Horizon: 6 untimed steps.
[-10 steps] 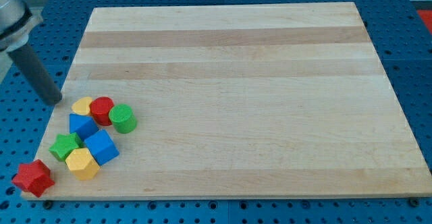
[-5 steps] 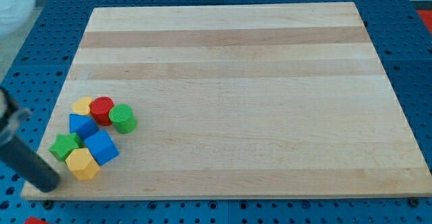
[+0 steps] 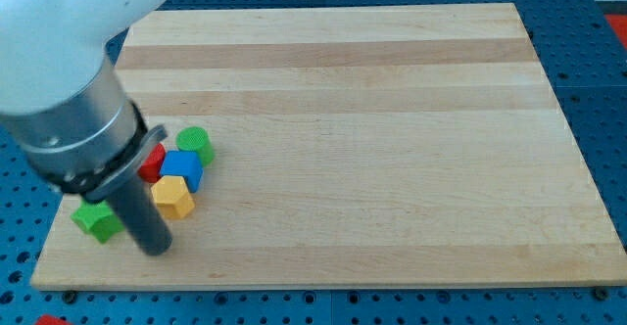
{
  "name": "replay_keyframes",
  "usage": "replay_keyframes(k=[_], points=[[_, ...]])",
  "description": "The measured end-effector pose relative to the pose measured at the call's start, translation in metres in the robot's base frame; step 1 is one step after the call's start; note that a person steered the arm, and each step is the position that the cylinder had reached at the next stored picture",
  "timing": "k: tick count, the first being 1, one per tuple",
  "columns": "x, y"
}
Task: Push the blue cubeyellow hexagon into the green circle
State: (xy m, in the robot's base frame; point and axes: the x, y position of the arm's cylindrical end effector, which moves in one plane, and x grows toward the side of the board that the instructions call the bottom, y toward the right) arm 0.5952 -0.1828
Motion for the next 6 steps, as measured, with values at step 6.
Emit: replay_keyframes(k=[6], points=[[0.001, 0.118]])
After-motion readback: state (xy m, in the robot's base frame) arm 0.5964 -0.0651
